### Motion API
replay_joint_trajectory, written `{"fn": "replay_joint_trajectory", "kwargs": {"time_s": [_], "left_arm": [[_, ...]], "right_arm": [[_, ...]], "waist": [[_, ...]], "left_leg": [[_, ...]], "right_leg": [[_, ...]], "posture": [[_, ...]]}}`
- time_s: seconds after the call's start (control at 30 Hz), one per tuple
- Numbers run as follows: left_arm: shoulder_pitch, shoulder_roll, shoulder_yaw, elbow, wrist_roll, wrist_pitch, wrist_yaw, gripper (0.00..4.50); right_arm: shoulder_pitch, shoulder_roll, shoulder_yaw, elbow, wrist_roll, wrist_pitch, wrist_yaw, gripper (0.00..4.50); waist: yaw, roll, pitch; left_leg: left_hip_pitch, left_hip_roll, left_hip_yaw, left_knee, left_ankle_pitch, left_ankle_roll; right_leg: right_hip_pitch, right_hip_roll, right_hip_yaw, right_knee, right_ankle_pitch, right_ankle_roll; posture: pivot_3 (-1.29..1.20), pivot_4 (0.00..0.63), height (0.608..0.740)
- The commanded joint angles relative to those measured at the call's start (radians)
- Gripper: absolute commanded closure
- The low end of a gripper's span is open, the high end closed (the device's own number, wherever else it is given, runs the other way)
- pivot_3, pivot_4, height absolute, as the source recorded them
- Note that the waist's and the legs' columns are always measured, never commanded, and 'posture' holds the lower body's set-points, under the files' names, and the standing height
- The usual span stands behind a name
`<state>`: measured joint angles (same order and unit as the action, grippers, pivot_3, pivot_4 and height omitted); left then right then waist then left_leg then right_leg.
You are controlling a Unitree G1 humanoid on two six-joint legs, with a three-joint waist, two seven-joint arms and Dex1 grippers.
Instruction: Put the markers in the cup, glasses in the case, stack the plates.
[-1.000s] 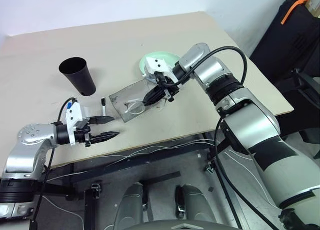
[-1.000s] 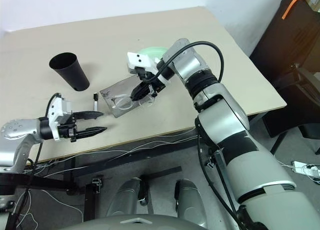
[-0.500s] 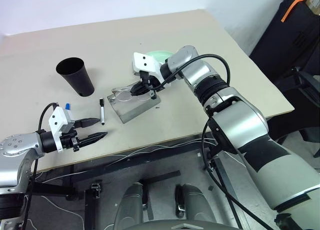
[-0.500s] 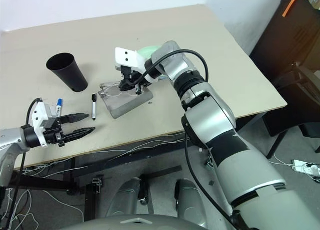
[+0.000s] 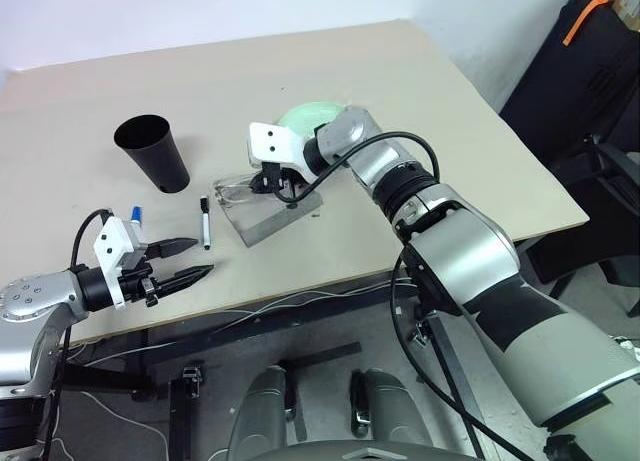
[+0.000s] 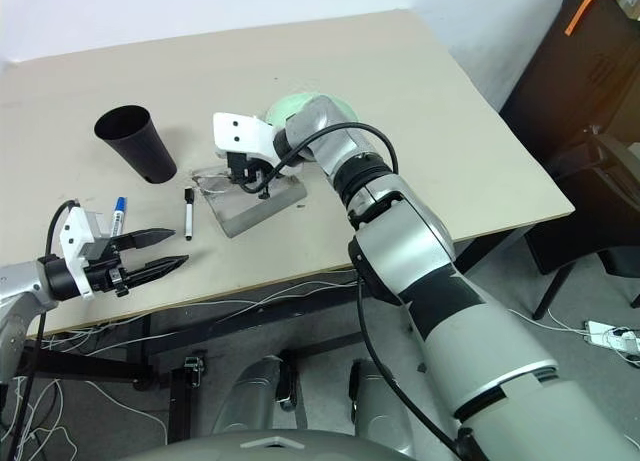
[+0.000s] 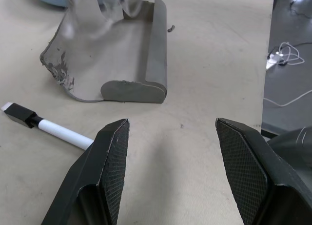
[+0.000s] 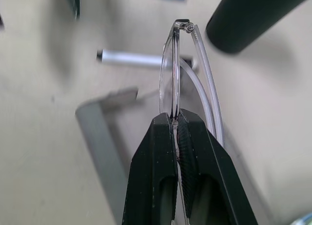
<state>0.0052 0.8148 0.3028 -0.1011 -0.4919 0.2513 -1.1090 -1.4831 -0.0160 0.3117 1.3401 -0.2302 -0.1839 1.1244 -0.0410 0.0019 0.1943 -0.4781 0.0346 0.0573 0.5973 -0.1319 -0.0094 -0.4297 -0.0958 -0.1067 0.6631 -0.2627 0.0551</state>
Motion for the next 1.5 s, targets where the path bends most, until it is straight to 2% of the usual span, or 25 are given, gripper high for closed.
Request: {"fn": "replay_joint_trajectory", "kwargs": {"time_s": [0.03, 0.73, 0.87, 1.1, 1.37, 1.5], "left_arm": [[-0.012, 0.003, 0.018, -0.024, -0.016, -0.009, 0.000, 1.54], [-0.002, 0.010, 0.019, -0.037, -0.012, -0.010, -0.002, 1.54], [-0.007, 0.013, 0.017, -0.033, -0.008, -0.012, -0.004, 1.54], [-0.022, 0.013, 0.005, -0.023, -0.002, -0.016, -0.009, 1.54], [-0.078, -0.029, 0.018, 0.000, -0.025, -0.019, 0.027, 1.54], [-0.131, -0.069, 0.029, 0.029, -0.022, -0.025, 0.079, 1.54]], "right_arm": [[-0.008, -0.001, 0.000, -0.005, -0.029, -0.006, -0.022, 4.50], [0.029, -0.008, 0.014, 0.001, -0.120, -0.039, 0.015, 4.50], [0.028, -0.007, 0.010, 0.000, -0.116, -0.041, 0.016, 3.40], [0.021, -0.008, -0.018, -0.003, -0.095, -0.034, 0.001, 1.00], [-0.037, -0.019, -0.150, -0.017, 0.019, 0.100, 0.048, 1.00], [-0.034, -0.064, -0.227, -0.049, 0.107, 0.146, 0.155, 1.00]], "waist": [[-0.001, 0.000, 0.000], [-0.001, 0.000, 0.000], [-0.001, 0.000, 0.000], [-0.001, 0.000, 0.000], [0.000, 0.000, 0.000], [0.002, -0.001, 0.000]], "left_leg": [[0.000, 0.000, 0.000, 0.000, 0.000, 0.000], [0.000, 0.000, 0.001, 0.000, 0.000, 0.000], [0.000, 0.000, 0.001, 0.000, 0.000, 0.000], [0.000, 0.000, 0.001, 0.000, 0.000, 0.000], [0.000, 0.000, 0.001, 0.000, 0.000, 0.000], [0.001, 0.000, 0.001, 0.000, 0.001, 0.000]], "right_leg": [[0.000, 0.000, 0.000, 0.000, 0.000, 0.000], [0.001, 0.003, 0.001, 0.000, 0.000, 0.000], [0.001, 0.003, 0.001, 0.000, 0.000, 0.000], [0.001, 0.003, 0.001, 0.000, 0.000, 0.000], [0.001, 0.003, 0.001, 0.001, 0.000, 0.000], [0.002, 0.003, 0.001, 0.001, 0.000, 0.001]], "posture": [[0.00, 0.150, 0.727], [0.00, 0.150, 0.727], [0.00, 0.150, 0.727], [0.00, 0.150, 0.727], [0.00, 0.150, 0.727], [0.00, 0.150, 0.727]]}}
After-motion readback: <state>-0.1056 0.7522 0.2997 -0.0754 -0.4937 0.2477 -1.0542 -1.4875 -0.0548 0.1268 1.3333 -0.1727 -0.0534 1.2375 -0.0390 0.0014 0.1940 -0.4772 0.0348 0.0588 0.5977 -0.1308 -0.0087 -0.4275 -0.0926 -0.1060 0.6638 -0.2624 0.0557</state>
